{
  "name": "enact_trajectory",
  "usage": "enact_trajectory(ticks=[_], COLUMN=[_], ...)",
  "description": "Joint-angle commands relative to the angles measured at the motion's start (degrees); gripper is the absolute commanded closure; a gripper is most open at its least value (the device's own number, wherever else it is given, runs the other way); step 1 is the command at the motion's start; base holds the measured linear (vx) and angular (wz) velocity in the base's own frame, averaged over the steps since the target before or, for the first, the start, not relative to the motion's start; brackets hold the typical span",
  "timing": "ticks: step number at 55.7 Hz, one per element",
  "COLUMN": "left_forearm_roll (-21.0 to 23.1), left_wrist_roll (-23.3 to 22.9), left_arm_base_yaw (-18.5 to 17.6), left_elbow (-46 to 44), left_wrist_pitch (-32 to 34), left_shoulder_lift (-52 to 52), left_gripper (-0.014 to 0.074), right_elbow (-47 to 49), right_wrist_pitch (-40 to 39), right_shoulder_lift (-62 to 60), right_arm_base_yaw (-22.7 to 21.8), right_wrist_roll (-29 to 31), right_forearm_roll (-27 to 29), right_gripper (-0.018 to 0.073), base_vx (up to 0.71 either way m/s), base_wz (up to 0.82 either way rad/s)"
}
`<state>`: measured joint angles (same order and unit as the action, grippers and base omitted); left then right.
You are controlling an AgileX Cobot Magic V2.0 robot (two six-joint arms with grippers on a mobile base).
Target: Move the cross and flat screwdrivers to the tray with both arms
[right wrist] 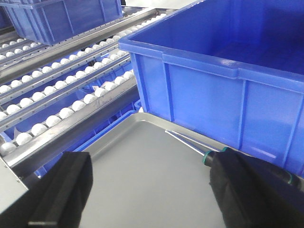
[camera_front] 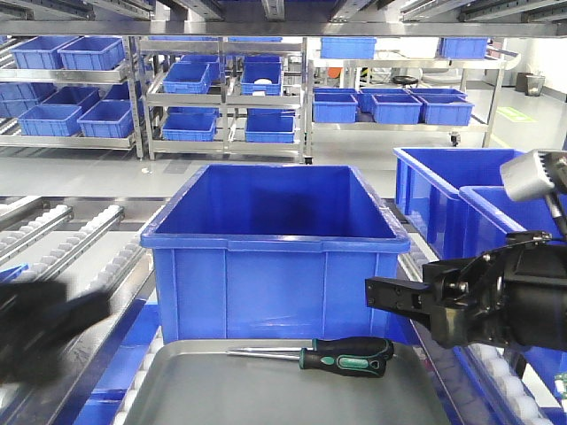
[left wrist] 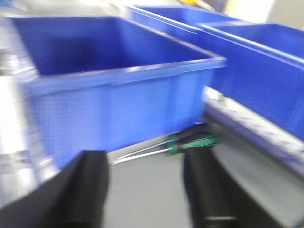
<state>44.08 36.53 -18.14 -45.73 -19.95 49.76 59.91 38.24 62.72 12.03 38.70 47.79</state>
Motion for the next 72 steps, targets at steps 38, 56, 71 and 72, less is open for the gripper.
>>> enact_trajectory(ticks=[38,56,71,72], left_forearm_roll=[-38.12,-38.48,-38.48,-38.48], left_wrist_roll=[-29.18,-30.12,-30.12,-30.12], left_arm_base_yaw=[12.57,12.63,12.63,12.63], left_elbow=[49.0,49.0,49.0,49.0], left_wrist_pitch=[19.5,19.52,19.52,19.52], left_shoulder_lift=[-51.04,-51.34,-51.34,-51.34], left_gripper=[0.0605,0.0605,0.0605,0.0605], right_elbow=[1.84,1.84,1.84,1.84], right_wrist_pitch=[-2.39,-1.6,-1.6,-1.6], right_shoulder_lift=[-1.14,-1.14,-1.14,-1.14], right_arm_base_yaw=[-0.28,-0.28,-0.28,-0.28], right_wrist_roll=[0.13,0.13,0.13,0.13], right_forearm_roll=[2.01,2.06,2.06,2.06], right_gripper=[-0.0008,-0.0008,-0.0008,-0.0008], base_vx=[0.0,0.0,0.0,0.0], base_wz=[0.0,0.0,0.0,0.0])
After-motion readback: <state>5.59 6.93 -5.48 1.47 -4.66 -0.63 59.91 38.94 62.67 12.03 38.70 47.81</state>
